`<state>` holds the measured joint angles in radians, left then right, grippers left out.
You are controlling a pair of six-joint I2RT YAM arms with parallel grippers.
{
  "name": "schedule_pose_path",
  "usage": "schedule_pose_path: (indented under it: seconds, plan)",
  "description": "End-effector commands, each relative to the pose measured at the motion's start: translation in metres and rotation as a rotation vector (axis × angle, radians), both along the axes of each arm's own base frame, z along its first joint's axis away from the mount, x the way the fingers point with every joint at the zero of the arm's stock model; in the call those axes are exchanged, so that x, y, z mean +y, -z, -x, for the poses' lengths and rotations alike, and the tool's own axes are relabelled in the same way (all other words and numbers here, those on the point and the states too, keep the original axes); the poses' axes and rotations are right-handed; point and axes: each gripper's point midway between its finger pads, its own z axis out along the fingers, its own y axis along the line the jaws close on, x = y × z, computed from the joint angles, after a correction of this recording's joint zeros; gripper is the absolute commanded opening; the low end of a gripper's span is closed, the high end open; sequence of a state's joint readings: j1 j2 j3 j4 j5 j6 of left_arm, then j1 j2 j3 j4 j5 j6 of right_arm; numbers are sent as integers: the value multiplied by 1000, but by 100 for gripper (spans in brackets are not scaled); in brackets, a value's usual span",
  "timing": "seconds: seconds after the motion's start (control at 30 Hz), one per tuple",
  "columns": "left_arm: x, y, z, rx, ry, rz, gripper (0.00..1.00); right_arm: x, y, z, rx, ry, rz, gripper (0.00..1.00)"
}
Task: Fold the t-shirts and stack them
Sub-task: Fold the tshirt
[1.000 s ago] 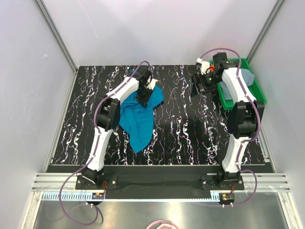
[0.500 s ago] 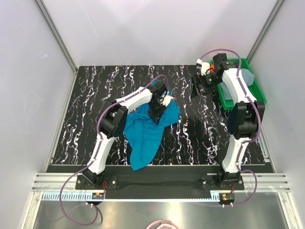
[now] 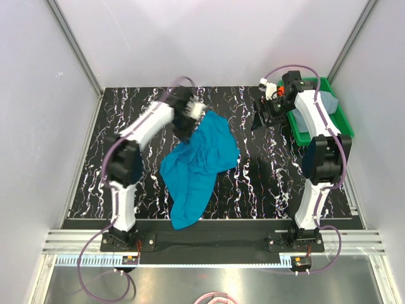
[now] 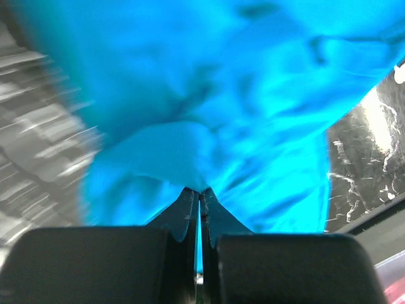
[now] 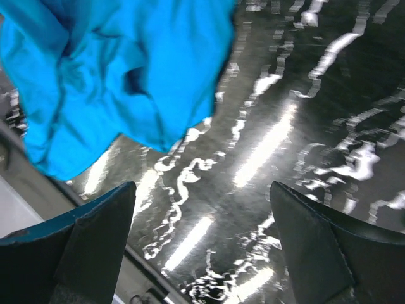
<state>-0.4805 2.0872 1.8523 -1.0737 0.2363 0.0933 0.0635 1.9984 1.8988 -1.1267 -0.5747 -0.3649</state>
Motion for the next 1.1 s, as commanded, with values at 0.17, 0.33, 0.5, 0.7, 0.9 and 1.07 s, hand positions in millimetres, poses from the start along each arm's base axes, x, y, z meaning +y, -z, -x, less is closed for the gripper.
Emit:
schedule_pose_path:
  seconds: [0.17, 0.33, 0.5, 0.7, 0.9, 1.07]
  plan:
    - [91, -69, 3, -107, -123, -6, 0, 76, 9, 16, 86, -182, -113, 93]
    - [97, -63, 13, -78, -127, -17, 0, 117, 34, 22, 134, -270, -97, 92]
    - [99, -62, 19, -68, -137, -9, 0, 135, 66, 25, 214, -286, -93, 89]
    - [101, -63, 18, -62, -157, 9, 0, 149, 90, 25, 263, -293, -100, 86]
    - [103, -53, 23, -36, -168, 10, 0, 166, 92, 21, 253, -327, -126, 79]
    - [104, -51, 24, -32, -170, 12, 0, 178, 91, 29, 263, -358, -142, 72]
